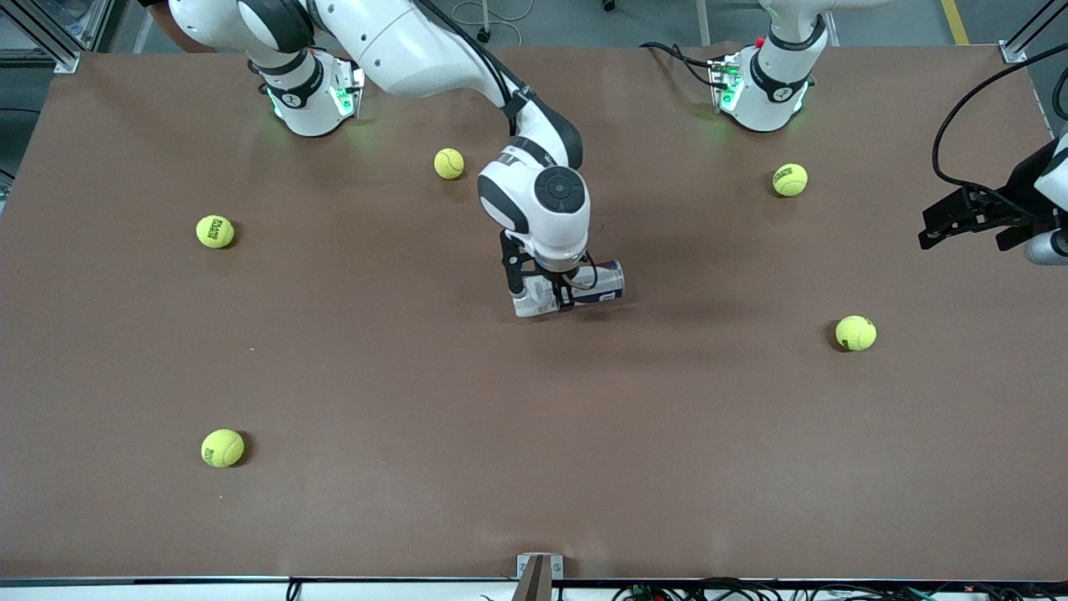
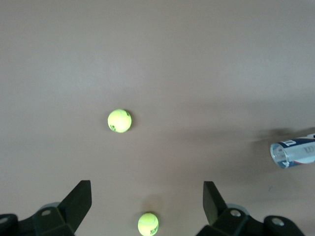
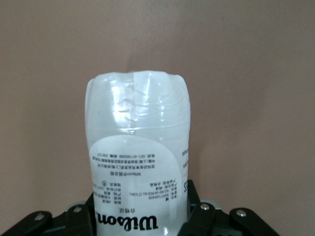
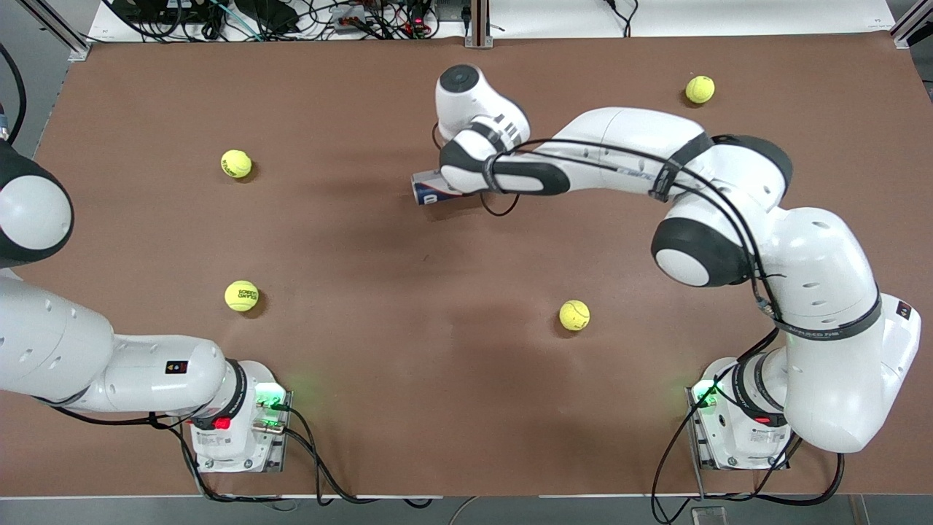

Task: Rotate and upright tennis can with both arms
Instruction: 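Lift and carry the can with the right gripper toward the table middle, then reach the left gripper to the can's lid end beside the right gripper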

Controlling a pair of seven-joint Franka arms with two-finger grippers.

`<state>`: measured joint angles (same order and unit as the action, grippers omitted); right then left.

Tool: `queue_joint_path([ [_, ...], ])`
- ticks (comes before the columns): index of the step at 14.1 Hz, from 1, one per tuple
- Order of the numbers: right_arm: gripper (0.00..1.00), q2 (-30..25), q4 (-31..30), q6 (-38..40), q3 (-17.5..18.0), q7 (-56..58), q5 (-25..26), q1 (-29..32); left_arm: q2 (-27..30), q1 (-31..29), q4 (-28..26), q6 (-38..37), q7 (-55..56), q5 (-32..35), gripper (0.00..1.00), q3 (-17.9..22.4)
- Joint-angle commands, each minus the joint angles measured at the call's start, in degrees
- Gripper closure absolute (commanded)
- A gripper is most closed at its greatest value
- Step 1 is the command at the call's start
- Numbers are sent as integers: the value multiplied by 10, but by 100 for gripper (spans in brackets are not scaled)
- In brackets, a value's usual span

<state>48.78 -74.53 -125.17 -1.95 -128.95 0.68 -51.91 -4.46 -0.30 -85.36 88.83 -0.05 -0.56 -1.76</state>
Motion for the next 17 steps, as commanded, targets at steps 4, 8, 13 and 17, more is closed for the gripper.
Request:
queue_joint_path([
  [4,34,61,81,7,-8,-45,17,-14,-12,2,5,-27,4,8,0,-3],
  [8,33,67,87,5,-7,-56,16,-17,-24,11,5,-30,1,7,0,-3],
  [13,13,71,87,4,-7,-71,16,-17,-39,54,5,-30,25,4,0,-14],
  [17,0,72,87,5,-7,-73,16,-17,-40,55,-16,-27,40,-92,0,-16],
])
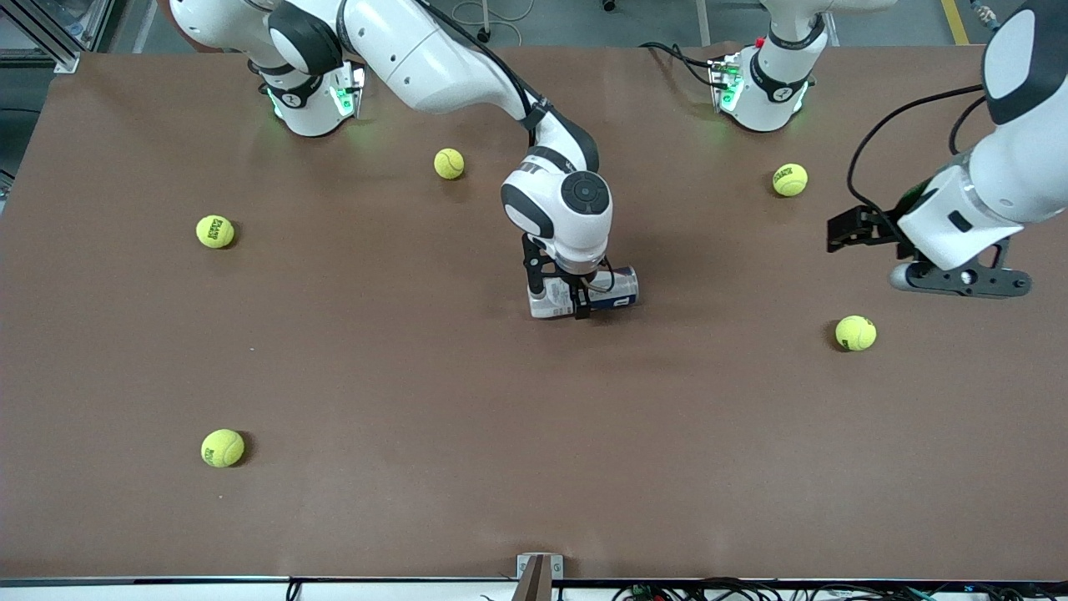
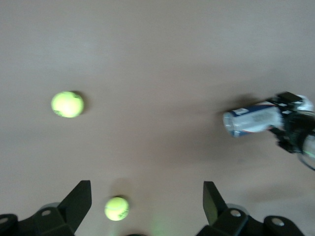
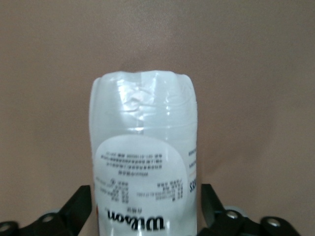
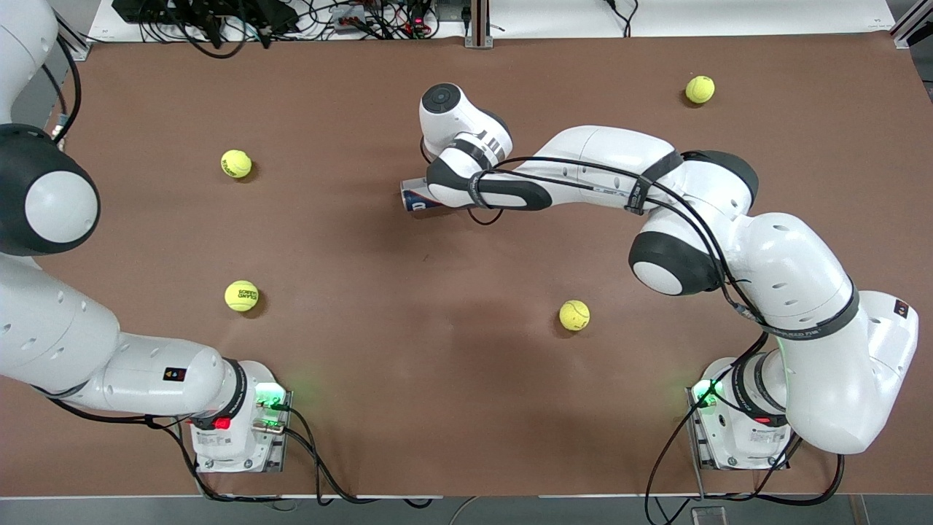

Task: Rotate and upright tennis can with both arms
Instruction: 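Reach the left gripper to the can's lid end beside the right gripper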

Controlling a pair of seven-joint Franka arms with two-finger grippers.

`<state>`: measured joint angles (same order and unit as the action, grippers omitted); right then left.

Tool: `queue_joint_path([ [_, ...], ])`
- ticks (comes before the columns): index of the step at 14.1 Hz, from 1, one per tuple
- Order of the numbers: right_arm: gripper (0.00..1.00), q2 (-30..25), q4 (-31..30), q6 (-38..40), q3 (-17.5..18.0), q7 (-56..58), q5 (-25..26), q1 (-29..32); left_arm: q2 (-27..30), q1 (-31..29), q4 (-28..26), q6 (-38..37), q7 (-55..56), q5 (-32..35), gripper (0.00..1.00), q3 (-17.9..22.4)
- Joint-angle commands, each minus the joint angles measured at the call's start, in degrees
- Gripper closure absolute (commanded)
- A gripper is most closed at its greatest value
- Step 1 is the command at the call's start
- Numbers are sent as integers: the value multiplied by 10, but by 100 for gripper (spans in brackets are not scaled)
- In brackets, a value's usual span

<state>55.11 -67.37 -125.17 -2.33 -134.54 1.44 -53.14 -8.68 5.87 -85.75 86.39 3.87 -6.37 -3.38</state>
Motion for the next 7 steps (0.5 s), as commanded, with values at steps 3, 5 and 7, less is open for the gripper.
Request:
queue_joint_path([
  [3,0,7,18,11,-3,-17,8,-5,-3,-30,-63,11,-3,-137,0,2],
  [5,0,4,18,12,-3,-16,8,-5,-6,-40,-109,44,-11,-174,0,0],
  [7,0,1,21,23,-3,-16,8,-5,-7,-45,-165,86,-38,-241,0,1],
])
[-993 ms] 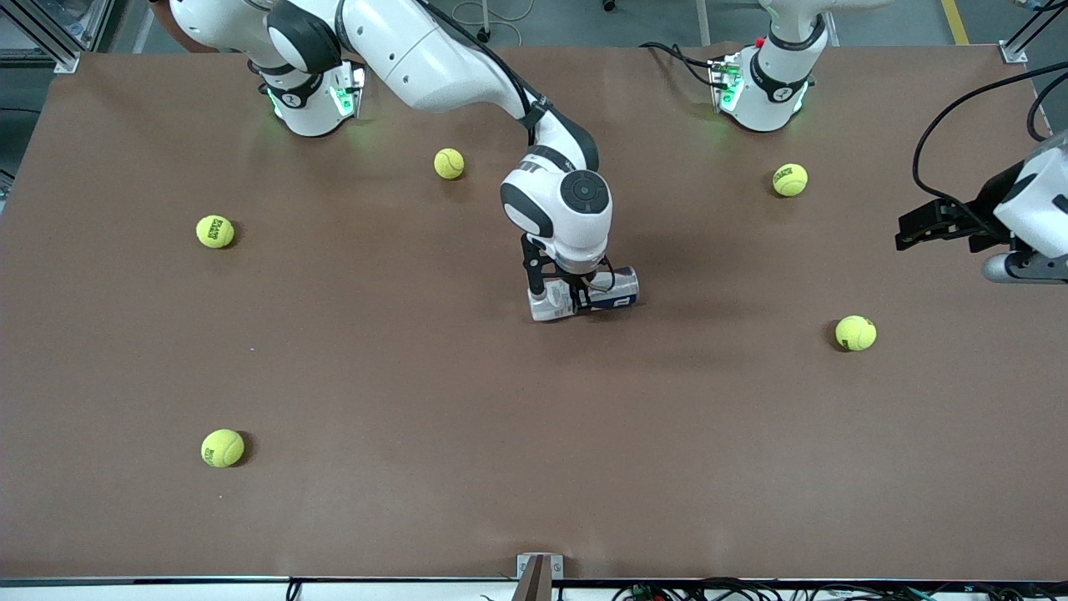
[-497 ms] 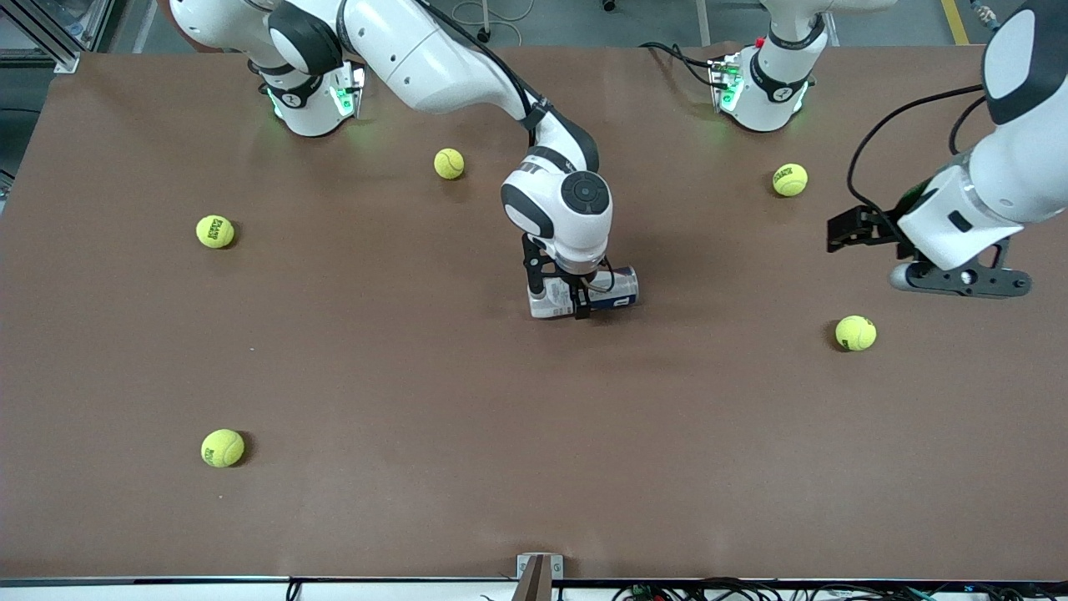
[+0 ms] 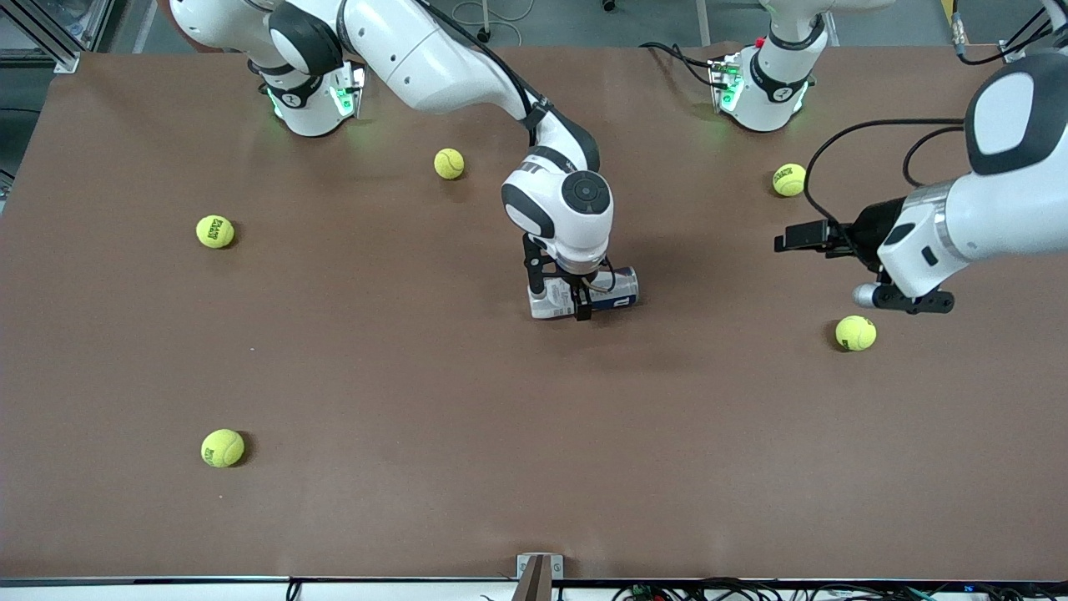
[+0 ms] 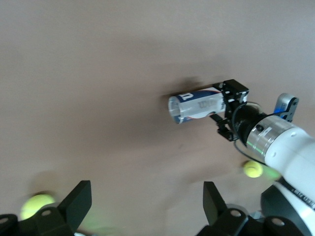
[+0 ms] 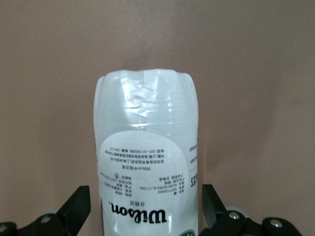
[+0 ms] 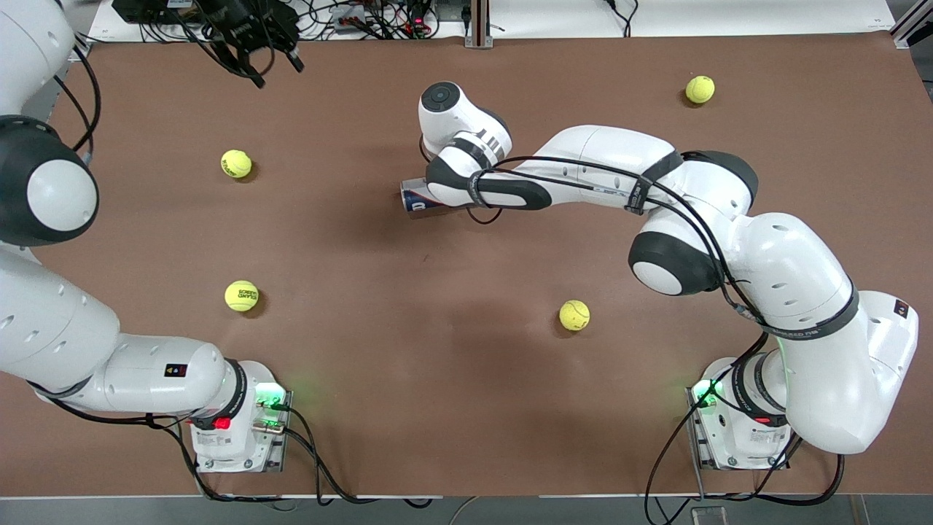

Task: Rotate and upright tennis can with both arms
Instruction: 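Reach the left gripper to the can's lid end beside the right gripper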

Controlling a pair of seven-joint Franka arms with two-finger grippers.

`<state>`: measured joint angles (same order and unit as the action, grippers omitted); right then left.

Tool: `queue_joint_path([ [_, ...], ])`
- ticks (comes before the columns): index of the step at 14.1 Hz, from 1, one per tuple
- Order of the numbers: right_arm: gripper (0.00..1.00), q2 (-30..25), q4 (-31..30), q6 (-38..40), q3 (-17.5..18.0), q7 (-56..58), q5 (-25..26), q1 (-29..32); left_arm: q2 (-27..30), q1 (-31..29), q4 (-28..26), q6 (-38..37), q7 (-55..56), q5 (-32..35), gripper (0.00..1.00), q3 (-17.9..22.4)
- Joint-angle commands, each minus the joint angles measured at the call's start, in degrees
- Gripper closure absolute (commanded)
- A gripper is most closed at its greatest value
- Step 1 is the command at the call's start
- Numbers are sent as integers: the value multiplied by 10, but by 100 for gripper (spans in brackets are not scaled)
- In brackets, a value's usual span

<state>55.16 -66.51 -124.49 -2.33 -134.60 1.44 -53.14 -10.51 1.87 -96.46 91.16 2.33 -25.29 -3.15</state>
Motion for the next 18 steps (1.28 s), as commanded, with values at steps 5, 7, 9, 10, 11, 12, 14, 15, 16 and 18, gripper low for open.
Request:
queue_joint_path([
  [5,0,-15,31,64,1,-15,6,-5,-25,-20,-152,124,-114,-193,0,-1],
  [7,0,-26,31,70,2,-14,4,0,-50,-11,-173,159,-134,-253,0,-4],
  [9,0,-47,31,83,2,-9,2,11,-71,-5,-202,199,-173,-315,0,-19],
  [10,0,-56,31,90,2,-2,1,23,-82,-4,-217,222,-195,-349,0,-28],
  [11,0,-70,30,93,2,24,-1,32,-93,-4,-228,247,-215,-384,0,-43],
  [12,0,-89,24,104,2,58,-2,42,-105,-4,-235,269,-232,-411,0,-56],
  [14,0,-108,23,141,2,113,-2,74,-125,-4,-242,301,-259,-430,0,-77],
  [15,0,-116,23,153,1,148,-2,89,-130,-4,-246,319,-268,-436,0,-86],
  [16,0,-125,17,166,0,183,-2,108,-137,-3,-253,337,-279,-447,0,-95],
  [18,0,-161,-21,166,1,262,-2,151,-154,-3,-259,367,-307,-468,0,-112],
])
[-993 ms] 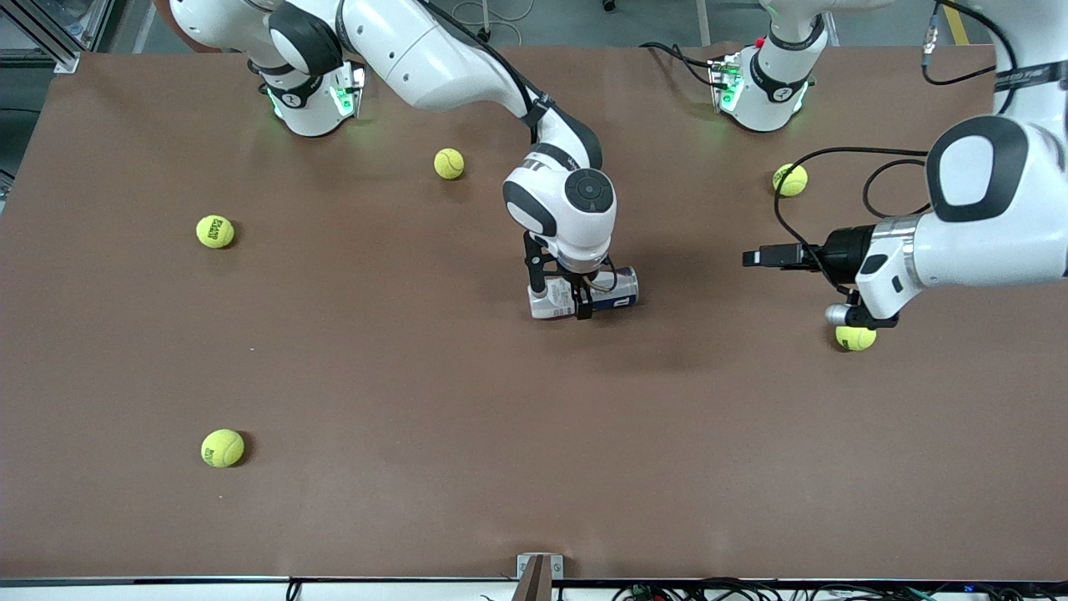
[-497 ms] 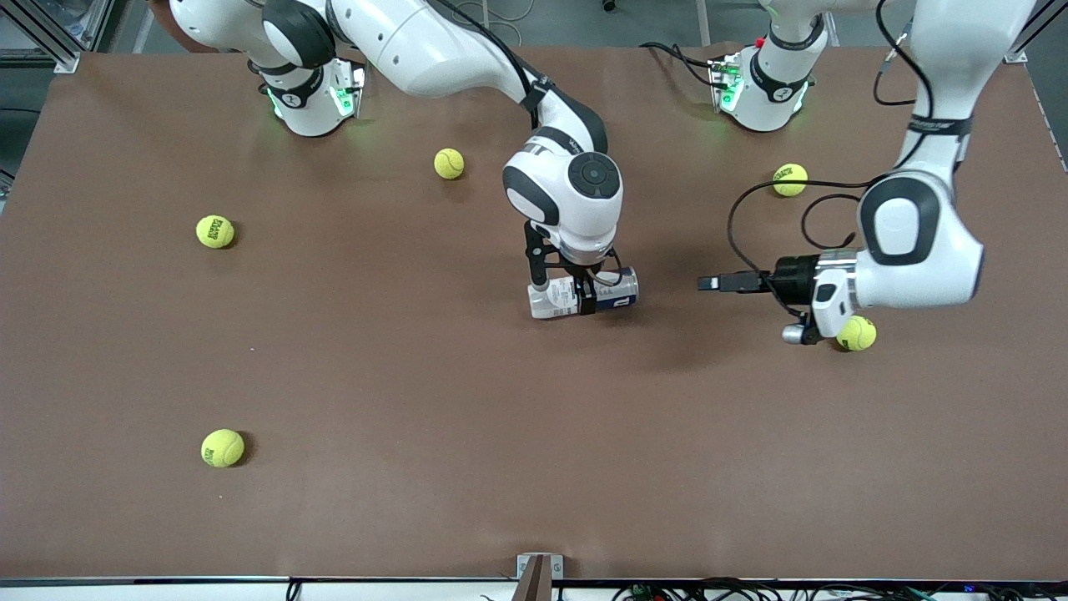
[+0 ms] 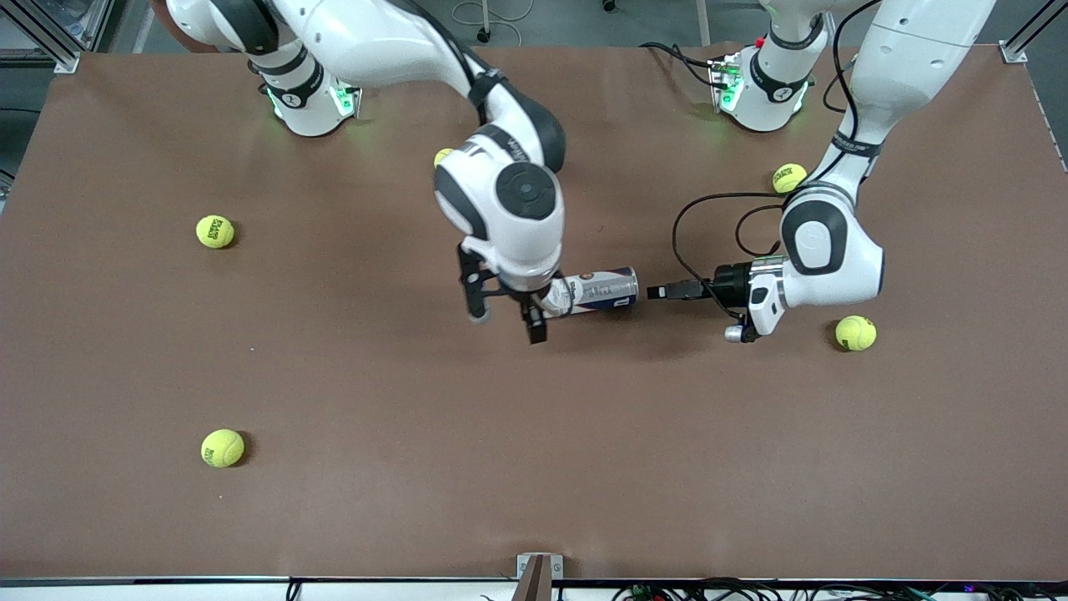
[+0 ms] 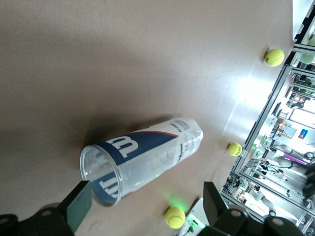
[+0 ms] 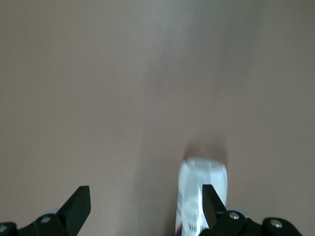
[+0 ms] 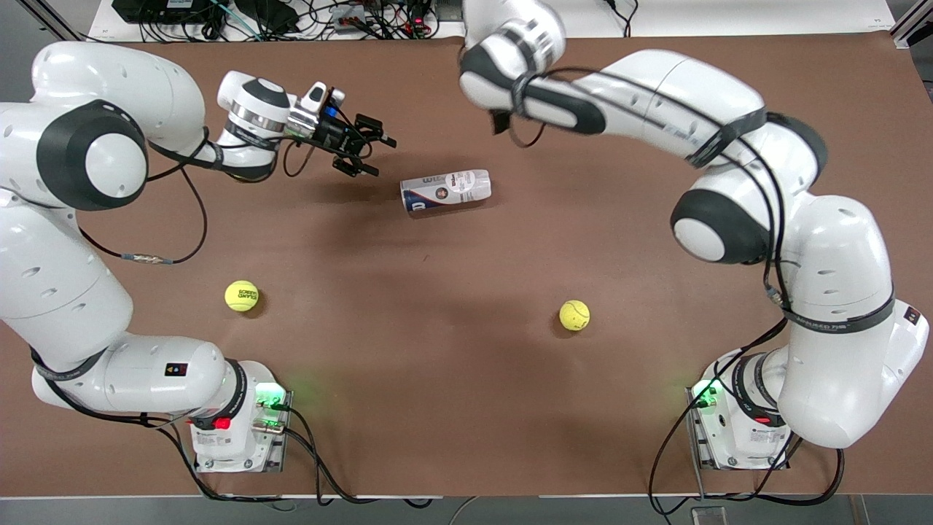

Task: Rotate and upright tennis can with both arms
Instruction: 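Grasp the can lid end with the left gripper while the right gripper releases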

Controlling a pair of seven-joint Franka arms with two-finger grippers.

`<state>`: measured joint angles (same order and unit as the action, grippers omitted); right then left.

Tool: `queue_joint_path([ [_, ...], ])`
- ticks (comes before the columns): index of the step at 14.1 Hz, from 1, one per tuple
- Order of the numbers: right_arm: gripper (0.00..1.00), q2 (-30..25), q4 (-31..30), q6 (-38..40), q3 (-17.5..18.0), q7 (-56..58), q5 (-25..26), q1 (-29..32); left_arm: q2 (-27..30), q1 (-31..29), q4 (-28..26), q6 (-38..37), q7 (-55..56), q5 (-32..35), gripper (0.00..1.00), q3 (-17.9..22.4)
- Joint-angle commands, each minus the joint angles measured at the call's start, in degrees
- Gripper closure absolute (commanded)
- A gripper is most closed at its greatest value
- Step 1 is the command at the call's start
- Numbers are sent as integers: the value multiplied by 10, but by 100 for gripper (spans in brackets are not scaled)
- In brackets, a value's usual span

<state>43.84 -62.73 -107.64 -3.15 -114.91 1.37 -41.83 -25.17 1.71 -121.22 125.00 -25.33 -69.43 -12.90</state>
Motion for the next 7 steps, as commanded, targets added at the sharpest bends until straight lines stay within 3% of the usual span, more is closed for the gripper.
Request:
queue_joint_path([
  [1,0,-71,-83,-4,10,114,-1,66,-18,1,-12,48,-44,-37,0,-22],
  [7,0,-154,-187,-10,8,405,0,207,-46,46,-12,109,-73,-98,0,-29],
])
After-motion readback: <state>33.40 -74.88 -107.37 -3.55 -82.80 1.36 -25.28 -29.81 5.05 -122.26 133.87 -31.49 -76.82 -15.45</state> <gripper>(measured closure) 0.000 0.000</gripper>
